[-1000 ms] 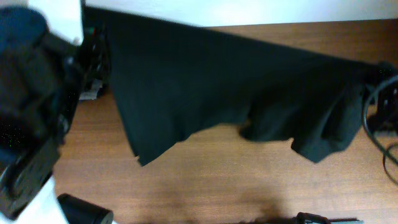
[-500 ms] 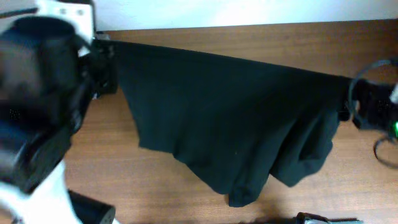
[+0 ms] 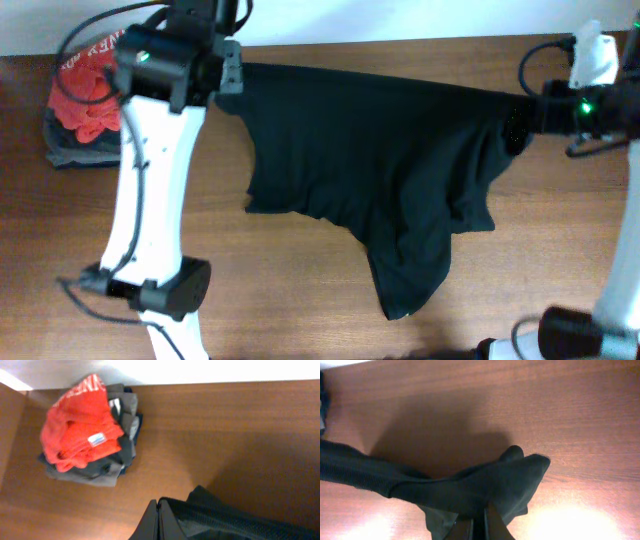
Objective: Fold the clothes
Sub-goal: 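Lower the spread shirt flat onto the table with both grippers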
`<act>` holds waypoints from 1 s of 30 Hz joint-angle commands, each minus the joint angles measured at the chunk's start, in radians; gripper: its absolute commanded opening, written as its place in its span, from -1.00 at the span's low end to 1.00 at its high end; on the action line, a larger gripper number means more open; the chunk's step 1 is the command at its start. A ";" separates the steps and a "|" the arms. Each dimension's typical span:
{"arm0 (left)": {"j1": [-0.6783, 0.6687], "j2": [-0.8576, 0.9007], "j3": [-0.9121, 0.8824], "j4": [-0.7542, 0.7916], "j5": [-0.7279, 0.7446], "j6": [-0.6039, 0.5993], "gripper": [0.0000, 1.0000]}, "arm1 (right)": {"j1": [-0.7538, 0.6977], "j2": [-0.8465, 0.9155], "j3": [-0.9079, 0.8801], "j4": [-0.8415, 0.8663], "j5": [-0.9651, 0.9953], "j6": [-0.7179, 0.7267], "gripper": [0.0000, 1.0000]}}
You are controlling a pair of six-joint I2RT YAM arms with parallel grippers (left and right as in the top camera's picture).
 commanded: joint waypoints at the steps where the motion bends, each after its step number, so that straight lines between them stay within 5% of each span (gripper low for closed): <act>1: 0.050 0.081 -0.025 0.066 -0.119 -0.024 -0.99 | -0.003 0.102 0.006 0.057 0.058 -0.008 -0.92; 15: 0.096 0.368 -0.025 0.399 -0.110 -0.023 -0.99 | 0.097 0.460 0.006 0.449 0.060 0.066 -0.92; 30: 0.105 0.514 -0.025 0.672 -0.047 -0.023 -0.99 | 0.097 0.655 0.006 0.836 0.095 0.137 -0.92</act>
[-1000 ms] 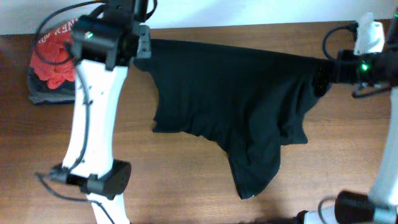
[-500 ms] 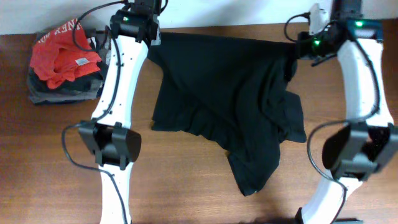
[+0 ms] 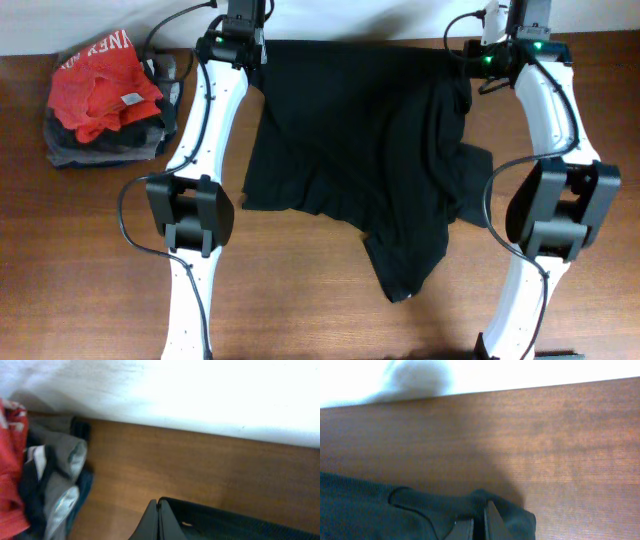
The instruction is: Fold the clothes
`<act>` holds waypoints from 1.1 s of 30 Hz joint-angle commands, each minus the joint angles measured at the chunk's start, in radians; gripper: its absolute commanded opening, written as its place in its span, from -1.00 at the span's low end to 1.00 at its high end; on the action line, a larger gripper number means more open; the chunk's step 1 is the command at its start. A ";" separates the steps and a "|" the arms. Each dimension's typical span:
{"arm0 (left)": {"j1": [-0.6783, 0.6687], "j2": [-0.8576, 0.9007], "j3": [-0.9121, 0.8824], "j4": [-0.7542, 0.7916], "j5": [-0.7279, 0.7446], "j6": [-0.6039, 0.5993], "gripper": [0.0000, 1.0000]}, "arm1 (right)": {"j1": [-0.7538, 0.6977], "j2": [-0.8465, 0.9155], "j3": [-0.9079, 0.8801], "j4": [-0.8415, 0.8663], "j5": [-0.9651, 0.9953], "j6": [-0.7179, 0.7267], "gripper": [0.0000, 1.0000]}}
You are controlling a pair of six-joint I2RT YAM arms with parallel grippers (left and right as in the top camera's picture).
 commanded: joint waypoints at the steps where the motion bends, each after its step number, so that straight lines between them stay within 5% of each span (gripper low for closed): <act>1: 0.030 0.038 0.001 0.029 -0.028 -0.010 -0.99 | -0.013 0.042 0.006 0.062 0.070 0.037 -0.92; 8: 0.029 0.090 0.000 0.066 -0.028 -0.010 -0.95 | -0.012 0.108 0.006 0.214 0.094 0.037 -0.88; 9: 0.029 0.105 0.000 0.073 -0.028 -0.010 -0.49 | -0.012 0.117 0.006 0.258 0.096 0.037 -0.07; 12: 0.034 0.113 0.000 0.073 -0.022 0.010 0.45 | -0.014 0.113 0.008 0.299 0.095 0.037 0.98; 14: 0.039 0.111 0.001 0.073 -0.012 0.042 0.91 | -0.017 0.103 0.020 0.298 0.095 0.037 0.98; 15: 0.041 0.109 0.006 0.069 -0.012 0.063 0.99 | -0.019 0.096 0.031 0.286 0.095 0.037 0.98; 25: 0.043 0.009 0.099 -0.198 0.143 0.097 0.98 | -0.020 0.007 0.322 -0.262 0.050 0.037 0.98; 33: 0.040 0.043 0.094 0.013 0.497 0.338 0.98 | -0.018 0.005 0.385 -0.516 -0.108 0.037 0.98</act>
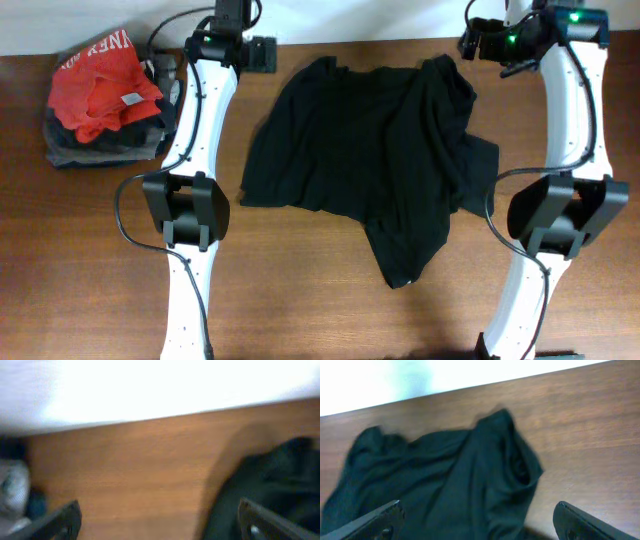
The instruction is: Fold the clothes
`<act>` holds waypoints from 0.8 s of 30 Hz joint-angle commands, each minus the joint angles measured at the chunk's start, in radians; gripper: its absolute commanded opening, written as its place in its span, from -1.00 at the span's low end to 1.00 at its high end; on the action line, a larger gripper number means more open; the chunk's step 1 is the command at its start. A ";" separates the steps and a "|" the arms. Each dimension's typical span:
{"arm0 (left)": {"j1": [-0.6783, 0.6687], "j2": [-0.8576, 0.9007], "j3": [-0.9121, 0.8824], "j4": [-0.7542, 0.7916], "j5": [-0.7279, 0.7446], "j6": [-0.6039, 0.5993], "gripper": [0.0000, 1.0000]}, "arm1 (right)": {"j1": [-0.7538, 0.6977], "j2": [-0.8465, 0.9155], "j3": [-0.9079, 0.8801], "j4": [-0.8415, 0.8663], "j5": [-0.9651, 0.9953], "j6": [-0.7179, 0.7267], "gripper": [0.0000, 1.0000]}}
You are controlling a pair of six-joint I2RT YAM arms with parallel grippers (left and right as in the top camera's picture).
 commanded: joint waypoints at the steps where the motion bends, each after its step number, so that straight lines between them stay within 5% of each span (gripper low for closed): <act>1: -0.004 0.001 0.015 0.104 0.220 0.156 0.98 | 0.007 -0.012 0.008 -0.058 -0.074 0.000 1.00; 7: -0.023 0.085 0.015 0.270 0.308 0.209 0.91 | 0.027 -0.012 0.008 -0.126 -0.071 -0.005 0.76; 24: -0.063 0.278 0.015 0.450 0.362 0.212 0.86 | 0.061 -0.012 0.008 -0.149 -0.071 -0.004 0.76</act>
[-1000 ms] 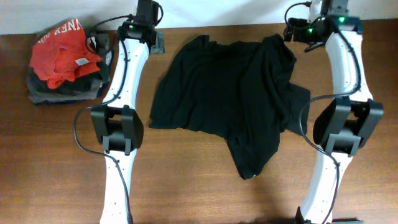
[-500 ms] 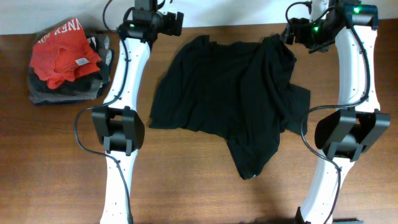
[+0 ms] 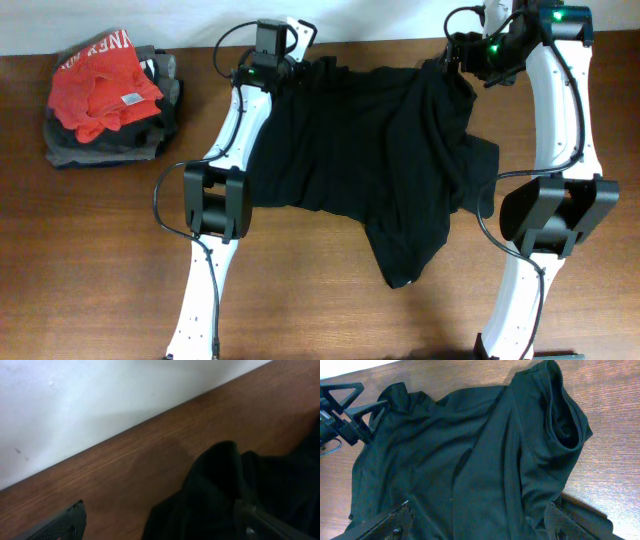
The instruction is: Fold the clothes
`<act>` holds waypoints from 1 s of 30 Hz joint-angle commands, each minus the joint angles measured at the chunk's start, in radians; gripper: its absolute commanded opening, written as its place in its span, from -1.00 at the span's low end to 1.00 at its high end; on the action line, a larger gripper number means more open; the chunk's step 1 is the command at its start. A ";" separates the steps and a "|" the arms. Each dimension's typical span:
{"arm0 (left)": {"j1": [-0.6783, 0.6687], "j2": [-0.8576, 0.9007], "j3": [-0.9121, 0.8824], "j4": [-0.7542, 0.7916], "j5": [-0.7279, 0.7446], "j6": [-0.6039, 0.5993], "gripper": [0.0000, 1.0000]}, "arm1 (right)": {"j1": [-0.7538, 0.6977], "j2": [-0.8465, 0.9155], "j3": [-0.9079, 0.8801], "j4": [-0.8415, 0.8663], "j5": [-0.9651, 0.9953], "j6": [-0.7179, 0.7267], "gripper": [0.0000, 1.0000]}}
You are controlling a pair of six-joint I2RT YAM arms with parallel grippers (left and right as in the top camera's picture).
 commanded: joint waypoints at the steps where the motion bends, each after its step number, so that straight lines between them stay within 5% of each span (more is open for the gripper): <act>1: 0.008 0.022 0.008 0.010 0.018 0.016 0.86 | 0.006 -0.008 0.006 -0.003 -0.012 -0.006 0.76; 4: 0.008 0.042 0.008 0.010 0.018 0.016 0.78 | 0.006 -0.008 0.006 -0.004 -0.011 -0.006 0.76; 10: 0.008 0.048 0.008 0.012 0.018 0.016 -0.13 | 0.006 -0.008 0.006 -0.003 -0.011 -0.006 0.76; 14: 0.013 0.048 0.008 0.003 0.019 0.016 -0.22 | 0.006 -0.008 0.006 -0.003 -0.011 -0.006 0.76; 20: 0.023 0.047 0.011 0.002 -0.021 -0.003 -0.78 | 0.006 -0.008 0.006 -0.005 -0.011 -0.006 0.77; 24: 0.057 0.047 0.020 -0.002 -0.147 -0.106 -0.95 | 0.006 -0.008 0.006 -0.009 -0.011 -0.006 0.77; 30: 0.135 0.047 0.039 -0.037 -0.148 -0.208 -0.98 | 0.006 -0.008 0.006 -0.010 -0.011 -0.006 0.76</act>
